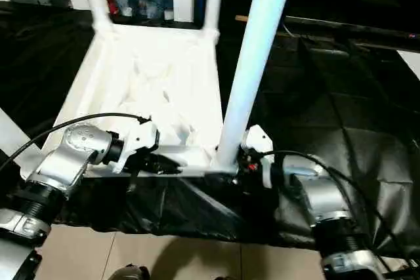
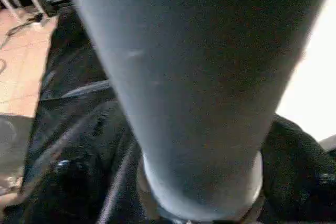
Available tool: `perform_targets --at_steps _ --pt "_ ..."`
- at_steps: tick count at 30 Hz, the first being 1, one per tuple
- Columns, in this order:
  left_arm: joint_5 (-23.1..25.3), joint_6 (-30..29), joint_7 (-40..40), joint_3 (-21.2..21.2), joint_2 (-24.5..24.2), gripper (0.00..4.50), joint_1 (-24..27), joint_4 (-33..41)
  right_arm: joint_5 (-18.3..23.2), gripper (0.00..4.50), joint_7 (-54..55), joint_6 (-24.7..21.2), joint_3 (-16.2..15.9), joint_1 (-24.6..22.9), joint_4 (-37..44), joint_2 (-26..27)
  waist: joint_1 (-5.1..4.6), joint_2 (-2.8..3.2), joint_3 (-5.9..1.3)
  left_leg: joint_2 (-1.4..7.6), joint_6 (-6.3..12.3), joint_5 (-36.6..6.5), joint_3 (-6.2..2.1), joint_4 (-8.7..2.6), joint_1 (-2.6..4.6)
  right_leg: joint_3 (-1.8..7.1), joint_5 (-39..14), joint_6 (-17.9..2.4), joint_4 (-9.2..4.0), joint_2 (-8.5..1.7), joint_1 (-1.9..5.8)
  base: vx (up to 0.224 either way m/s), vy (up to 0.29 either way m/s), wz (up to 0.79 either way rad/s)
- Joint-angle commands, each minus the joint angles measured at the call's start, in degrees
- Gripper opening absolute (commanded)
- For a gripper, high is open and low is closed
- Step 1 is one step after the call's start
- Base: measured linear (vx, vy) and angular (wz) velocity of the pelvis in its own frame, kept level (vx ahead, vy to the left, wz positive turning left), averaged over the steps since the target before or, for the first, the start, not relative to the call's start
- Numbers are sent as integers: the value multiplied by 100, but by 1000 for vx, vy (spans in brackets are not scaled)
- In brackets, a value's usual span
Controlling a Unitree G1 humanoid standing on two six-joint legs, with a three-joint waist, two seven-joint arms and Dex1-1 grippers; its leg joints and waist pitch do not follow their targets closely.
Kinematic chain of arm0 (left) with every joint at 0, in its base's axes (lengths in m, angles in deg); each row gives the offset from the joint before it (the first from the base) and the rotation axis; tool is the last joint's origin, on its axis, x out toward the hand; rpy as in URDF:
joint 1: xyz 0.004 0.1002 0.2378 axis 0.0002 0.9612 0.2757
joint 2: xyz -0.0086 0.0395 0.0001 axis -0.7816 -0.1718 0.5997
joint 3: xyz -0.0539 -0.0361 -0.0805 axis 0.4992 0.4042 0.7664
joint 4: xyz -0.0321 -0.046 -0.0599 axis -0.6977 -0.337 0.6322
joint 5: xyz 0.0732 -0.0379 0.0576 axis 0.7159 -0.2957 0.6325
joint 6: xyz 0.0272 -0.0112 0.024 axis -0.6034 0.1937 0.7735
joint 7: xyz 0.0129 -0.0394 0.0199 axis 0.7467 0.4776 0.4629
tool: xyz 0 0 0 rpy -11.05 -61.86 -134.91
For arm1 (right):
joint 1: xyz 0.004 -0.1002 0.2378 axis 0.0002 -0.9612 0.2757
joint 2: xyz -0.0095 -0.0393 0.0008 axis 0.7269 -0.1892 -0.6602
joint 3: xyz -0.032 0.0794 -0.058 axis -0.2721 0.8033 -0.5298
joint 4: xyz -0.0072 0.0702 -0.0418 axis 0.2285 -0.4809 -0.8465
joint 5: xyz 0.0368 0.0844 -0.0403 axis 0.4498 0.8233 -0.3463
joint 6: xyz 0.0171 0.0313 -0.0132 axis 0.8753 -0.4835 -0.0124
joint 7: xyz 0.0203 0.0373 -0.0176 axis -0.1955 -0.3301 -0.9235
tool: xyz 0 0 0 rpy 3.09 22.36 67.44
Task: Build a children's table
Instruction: Rotate leg to tighten
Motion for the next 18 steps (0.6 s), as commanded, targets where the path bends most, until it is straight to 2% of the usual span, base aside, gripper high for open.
perform_targets --at_steps 1,7,10,12,13,15,17,18 --pt "97 37 5 -411 167 0 -24 -183 85 354 -463 -71 -640 18 220 154 17 -28 -281 319 568 -677 -47 -279 39 197 -221 -1477 -322 -473 208 0 0 0" --pt "84 100 10 -357 139 0 -51 -306 59 314 -579 -45 -717 -14 183 174 68 -42 -280 322 542 -657 -47 -279 50 199 -291 -1448 -317 -475 198 0 0 0" --pt "39 25 242 -265 250 0 5 -256 66 296 -158 -14 -524 3 33 433 64 -41 -277 318 535 -642 -47 -282 41 199 -298 -1442 -316 -481 195 0 0 0" --pt "27 -133 583 -165 404 0 35 -223 70 277 423 63 -288 26 -125 744 46 -53 -257 316 458 -797 -55 -305 33 203 -609 -1402 -354 -499 189 0 0 0" --pt "27 -133 583 -165 404 0 35 -223 70 271 423 63 -288 26 -125 744 34 -47 -235 316 366 -1024 -70 -327 45 216 -1069 -1332 -404 -520 165 0 0 0" --pt "13 -299 890 -92 574 0 57 -152 21 264 1146 -19 -78 103 -371 1077 -5 -36 -187 322 165 -1534 -107 -393 59 243 -2080 -1117 -498 -543 116 0 0 0" --pt "27 -402 1124 -57 705 0 71 -102 30 262 1506 -98 18 126 -483 1288 -18 -32 -193 328 83 -1656 -128 -407 84 250 -2395 -1010 -524 -548 105 0 0 0" --pt "56 -464 1308 -40 799 0 78 -76 31 262 1752 -140 67 139 -551 1446 -45 -24 -194 333 41 -1685 -140 -422 74 253 -2413 -973 -526 -546 99 0 0 0"
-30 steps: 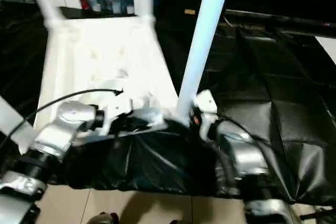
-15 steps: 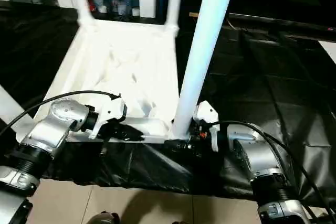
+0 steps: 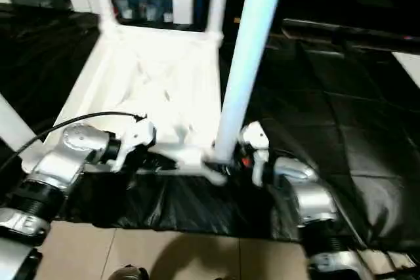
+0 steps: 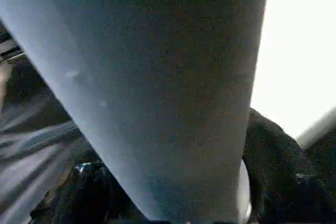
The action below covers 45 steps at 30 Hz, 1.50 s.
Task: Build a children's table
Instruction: Rotate leg to tighten
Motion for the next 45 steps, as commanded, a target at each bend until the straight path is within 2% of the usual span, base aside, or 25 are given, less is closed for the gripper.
perform_targets --at_steps 1,3,6,9,13,14,15,19,21,22,24,25,26,27,29,30,32,33,34,38,40,43,45 --pt "20 -211 675 -276 665 0 74 78 -28 262 432 -189 -457 109 -168 721 -16 -1 -192 326 69 -1746 -140 -453 42 250 -2435 -980 -577 -540 93 0 0 0" --pt "57 -353 929 -275 838 0 117 167 -87 261 830 -202 -408 147 -305 1006 -82 4 -185 317 -24 -1966 -170 -474 32 247 -2757 -875 -612 -556 79 0 0 0" --pt "171 -506 1293 -332 1058 0 182 272 -138 261 1487 -224 -297 259 -542 1483 -110 12 -192 321 -25 -2020 -171 -476 50 260 -2721 -842 -627 -550 51 0 0 0" --pt "331 -433 1378 -464 1092 0 205 250 -230 261 1744 -130 -364 318 -618 1706 -137 17 -188 312 -20 -2037 -171 -486 33 265 -2578 -804 -623 -533 43 0 0 0" --pt "501 -117 1518 -537 987 0 165 137 -237 261 1832 -62 -289 319 -583 1685 -145 14 -190 315 12 -2102 -172 -487 38 275 -2597 -735 -642 -534 38 0 0 0" --pt "532 -109 1646 -457 956 0 151 130 -196 296 1830 -116 -193 305 -512 1639 -141 45 -195 319 -5 -2142 -173 -490 46 277 -2594 -739 -638 -536 31 0 0 0" --pt "519 -149 1693 -401 941 0 157 177 -173 330 1813 -158 -146 290 -462 1609 -149 39 -187 316 -17 -2223 -174 -494 45 274 -2650 -740 -644 -530 25 0 0 0" --pt "425 -293 1656 -297 858 0 199 418 -198 352 1803 -200 -147 188 -239 1472 -140 46 -194 327 -24 -2224 -180 -501 36 282 -2686 -729 -647 -539 23 0 0 0" --pt "370 -399 1567 -238 801 0 245 565 -275 376 1863 -156 -157 113 -129 1370 -141 51 -218 323 -19 -2054 -165 -492 12 278 -2304 -794 -612 -516 39 0 0 0" --pt "355 -483 1528 -198 750 44 295 664 -253 381 1842 -176 -119 45 -40 1292 -134 69 -242 323 6 -1872 -154 -479 2 275 -1943 -866 -574 -504 54 0 0 0" --pt "352 -539 1555 -144 720 44 343 733 -226 381 1817 -201 -75 -24 49 1221 -138 56 -249 313 92 -1612 -119 -447 -21 263 -1345 -1013 -522 -468 70 0 0 0" --pt "352 -541 1557 -143 719 44 345 735 -226 381 1816 -202 -74 -27 53 1218 -142 51 -251 303 111 -1585 -115 -441 -33 258 -1292 -1037 -514 -467 84 0 0 0" --pt "342 -609 1494 -156 684 73 373 775 -221 381 1813 -206 -54 -53 83 1188 -152 35 -273 298 158 -1449 -118 -424 -65 252 -1137 -1068 -493 -483 120 0 0 0" --pt "345 -760 1399 -186 603 73 430 837 -203 381 1808 -236 -7 -116 162 1133 -167 31 -298 288 201 -1124 -132 -408 -126 238 -756 -1079 -434 -482 182 0 0 0" --pt "355 -832 1341 -211 543 73 467 851 -195 381 1823 -254 31 -164 212 1103 -154 36 -318 285 287 -859 -103 -362 -89 233 -307 -1117 -412 -457 156 0 0 0" --pt "357 -858 1361 -211 526 73 482 854 -208 381 1834 -265 45 -197 248 1093 -166 33 -331 249 452 -441 -69 -305 -85 234 508 -1270 -337 -426 181 0 0 0" --pt "357 -878 1377 -205 524 73 481 855 -213 381 1832 -269 43 -207 262 1089 -165 38 -317 245 522 -403 -55 -298 -85 221 719 -1367 -332 -425 192 26 -10 0" --pt "360 -922 1382 -205 520 73 473 852 -213 381 1828 -274 41 -215 278 1082 -165 38 -317 245 522 -403 -55 -298 -85 221 719 -1367 -332 -425 192 0 0 0" --pt "394 -948 1382 -222 496 73 442 816 -207 381 1810 -288 37 -224 314 1060 -163 48 -299 262 487 -576 -53 -314 -61 214 436 -1390 -363 -428 184 0 0 0" --pt "420 -1015 1381 -287 406 73 437 866 -214 381 1800 -293 -6 -246 375 1016 -166 69 -291 287 327 -862 -68 -341 -34 215 -86 -1349 -394 -434 179 0 0 0" --pt "408 -1182 1308 -294 181 73 485 1129 -188 381 1779 -293 -23 -257 411 951 -167 87 -296 290 259 -869 -77 -347 -33 217 -105 -1325 -378 -433 185 0 0 0" --pt "371 -1336 1221 -237 7 73 555 1392 -205 381 1764 -266 -36 -279 411 905 -165 76 -301 280 255 -795 -62 -330 -29 221 22 -1361 -365 -423 187 0 0 0" --pt "359 -1395 1171 -222 -67 102 594 1487 -215 381 1758 -261 -40 -288 407 893 -158 86 -302 281 245 -801 -64 -332 -27 218 11 -1369 -361 -421 186 0 0 0"
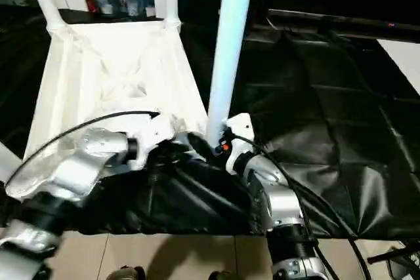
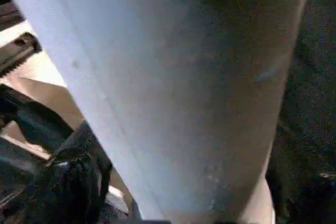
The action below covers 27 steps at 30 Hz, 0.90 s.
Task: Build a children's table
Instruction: Rotate leg to tighten
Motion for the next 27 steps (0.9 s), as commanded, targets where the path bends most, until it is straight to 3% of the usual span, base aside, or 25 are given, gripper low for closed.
perform_targets --at_steps 1,7,8,14,16,20,22,24,27 --pt "12 -220 -115 30 -192 107 199 95 -70 381 -87 -132 -170 -167 -117 -64 37 74 -312 253 264 -786 -66 -305 57 228 -13 -1343 -349 -445 293 0 0 0" --pt "-100 -171 -29 22 -307 128 270 74 -42 381 -129 -136 -241 -180 -109 -101 37 79 -321 234 272 -706 -60 -290 49 224 179 -1371 -326 -426 300 0 0 0" --pt "-130 -123 -24 36 -292 128 264 -3 -45 381 -134 -125 -248 -172 -124 -104 49 48 -335 228 296 -655 -58 -281 49 223 206 -1368 -317 -435 316 0 0 0" --pt "-213 -81 -84 -4 -311 82 214 -169 -37 381 -147 -102 -280 -157 -151 -131 54 59 -333 229 289 -684 -58 -279 54 224 79 -1346 -325 -438 307 0 0 0" --pt "-293 -109 -214 -38 -323 49 203 -230 -68 381 -160 -57 -303 -150 -182 -167 54 73 -354 226 267 -671 -60 -273 57 222 131 -1367 -315 -437 318 0 0 0" --pt "-450 -93 -415 -58 -331 29 210 -320 -59 381 -454 42 -396 -146 -183 -325 58 80 -383 217 282 -580 -58 -251 56 217 365 -1422 -285 -429 341 0 0 0" --pt "-452 11 -526 -130 -356 8 214 -407 -2 417 -694 37 -419 -116 -192 -438 66 74 -401 212 365 -468 -57 -230 53 216 592 -1470 -262 -427 356 0 0 0" --pt "-428 146 -621 -220 -373 3 204 -525 15 417 -986 43 -467 -63 -242 -606 68 59 -414 205 430 -454 -58 -219 45 210 643 -1483 -259 -427 376 0 0 0" --pt "-433 259 -738 -297 -383 0 193 -592 -57 442 -1198 151 -549 -9 -294 -788 78 62 -404 216 435 -574 -54 -218 58 209 416 -1500 -280 -442 364 0 0 0"
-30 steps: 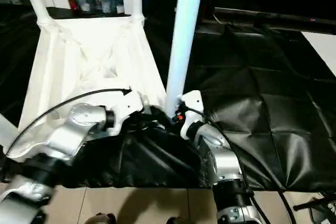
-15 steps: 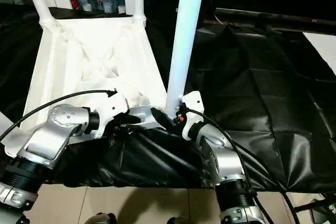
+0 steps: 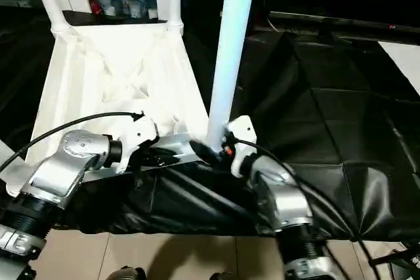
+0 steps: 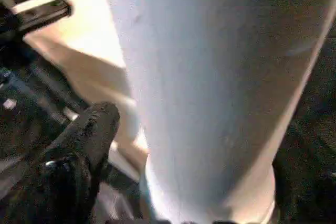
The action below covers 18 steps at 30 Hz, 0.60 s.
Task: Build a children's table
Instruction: Rotate leg to tighten
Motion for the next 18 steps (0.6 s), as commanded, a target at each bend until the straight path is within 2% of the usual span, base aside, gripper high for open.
perform_targets --at_steps 1,3,5,7,8,12,18 --pt "58 66 -298 -348 -45 0 174 -275 -121 442 -276 11 -203 -13 -192 -143 57 48 -367 219 398 -686 -57 -272 37 209 188 -1484 -328 -452 326 0 0 0" --pt "41 262 -508 -472 -88 0 140 -338 -169 442 -783 93 -360 50 -208 -478 63 34 -370 229 337 -816 -61 -276 51 213 -127 -1434 -350 -451 326 0 0 0" --pt "50 442 -603 -523 -105 0 111 -385 -190 442 -1089 120 -436 83 -208 -656 82 35 -373 232 351 -852 -58 -269 57 214 -214 -1421 -353 -452 323 0 0 0" --pt "71 537 -710 -584 -153 0 98 -399 -205 442 -1277 125 -503 103 -214 -768 108 40 -379 236 383 -807 -55 -261 63 216 -144 -1432 -339 -453 313 0 0 0" --pt "21 627 -903 -622 -193 0 85 -396 -251 442 -1538 156 -628 130 -225 -914 123 23 -381 233 400 -761 -57 -259 55 210 -107 -1431 -332 -451 319 0 0 0" --pt "-52 673 -1124 -654 -228 0 46 -421 -262 442 -1762 215 -729 206 -320 -1022 160 11 -390 236 427 -726 -50 -246 58 204 -67 -1472 -313 -454 312 0 0 0" --pt "-108 834 -1493 -724 -366 0 -54 -537 -103 391 -2250 235 -814 303 -353 -1140 189 2 -391 248 408 -836 -47 -245 66 190 -163 -1506 -316 -451 298 0 0 0"
